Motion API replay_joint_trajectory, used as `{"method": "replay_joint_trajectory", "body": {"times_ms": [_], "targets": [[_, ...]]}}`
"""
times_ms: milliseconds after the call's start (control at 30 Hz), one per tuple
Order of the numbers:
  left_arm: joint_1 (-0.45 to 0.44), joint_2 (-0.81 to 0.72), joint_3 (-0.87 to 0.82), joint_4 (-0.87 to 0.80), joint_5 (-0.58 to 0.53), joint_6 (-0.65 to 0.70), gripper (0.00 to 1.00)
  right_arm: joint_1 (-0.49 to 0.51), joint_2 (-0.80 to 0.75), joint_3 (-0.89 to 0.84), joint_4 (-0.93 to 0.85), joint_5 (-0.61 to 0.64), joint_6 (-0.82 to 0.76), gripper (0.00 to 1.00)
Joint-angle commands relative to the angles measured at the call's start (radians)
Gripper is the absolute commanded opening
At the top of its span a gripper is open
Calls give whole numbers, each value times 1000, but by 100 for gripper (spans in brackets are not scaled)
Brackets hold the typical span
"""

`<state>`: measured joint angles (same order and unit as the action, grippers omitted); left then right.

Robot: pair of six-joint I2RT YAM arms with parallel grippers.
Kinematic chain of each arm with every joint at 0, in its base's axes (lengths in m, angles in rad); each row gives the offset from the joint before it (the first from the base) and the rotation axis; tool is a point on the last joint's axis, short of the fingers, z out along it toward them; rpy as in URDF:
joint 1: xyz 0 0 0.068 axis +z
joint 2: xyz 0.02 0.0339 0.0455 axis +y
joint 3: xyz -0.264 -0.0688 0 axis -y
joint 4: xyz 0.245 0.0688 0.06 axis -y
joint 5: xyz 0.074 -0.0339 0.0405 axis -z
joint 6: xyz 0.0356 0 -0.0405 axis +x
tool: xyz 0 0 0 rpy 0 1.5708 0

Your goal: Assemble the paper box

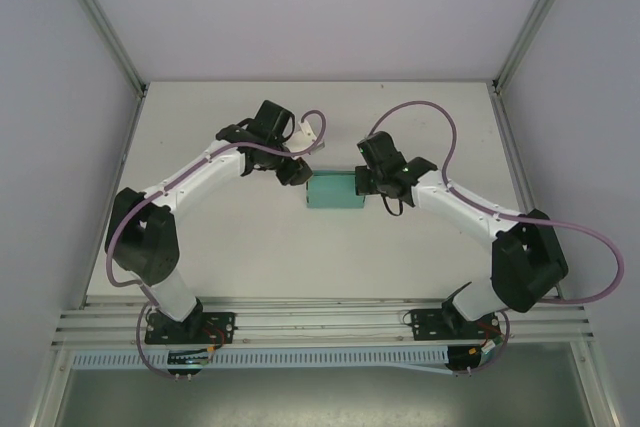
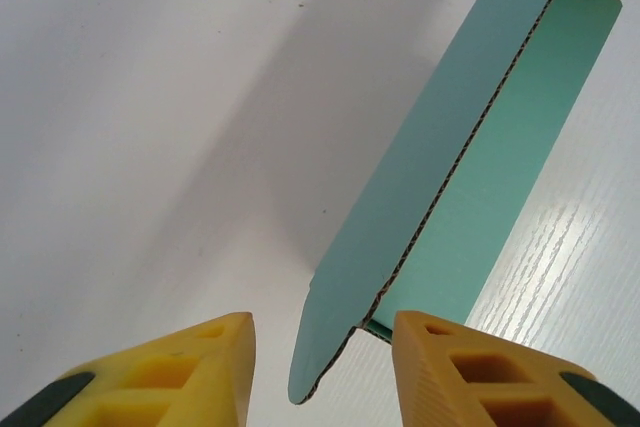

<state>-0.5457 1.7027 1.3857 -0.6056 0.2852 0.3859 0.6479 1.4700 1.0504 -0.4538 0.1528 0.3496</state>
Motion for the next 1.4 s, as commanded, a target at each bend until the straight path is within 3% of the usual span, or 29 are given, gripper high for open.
{"method": "replay_joint_trajectory", "body": {"times_ms": [0,100,200,367,433,500,533,733,800,933,1133,1200,1367], "targets": [[-2,22,-3,-12,-12,-21,39,7,31,16,-92,-27,-7,0],[-2,36,-3,-17,-11,-17,36,8,38,27,-97,-26,-11,0],[-2,38,-10,-22,-13,-19,45,8,47,41,-112,-27,-14,0],[-2,31,-41,-8,-8,-7,44,8,57,53,-121,-27,-14,0],[0,42,-33,-17,-22,-11,38,8,57,54,-124,-27,-18,0],[0,55,-23,-22,-52,-17,20,7,56,56,-126,-27,-19,0],[0,61,-18,-24,-64,-26,16,8,54,56,-126,-26,-19,0],[0,49,13,-28,-36,-105,10,9,66,54,-136,-27,-4,0],[0,57,36,-48,-2,-171,1,17,70,54,-135,-10,8,0],[-1,64,48,-67,6,-333,0,56,92,73,-173,125,61,0],[-2,39,13,-71,119,-564,0,146,124,77,-240,422,280,0],[-2,36,16,-91,111,-612,0,180,141,89,-254,496,320,0],[-2,75,68,-173,184,-687,0,220,188,126,-292,568,364,0]]}}
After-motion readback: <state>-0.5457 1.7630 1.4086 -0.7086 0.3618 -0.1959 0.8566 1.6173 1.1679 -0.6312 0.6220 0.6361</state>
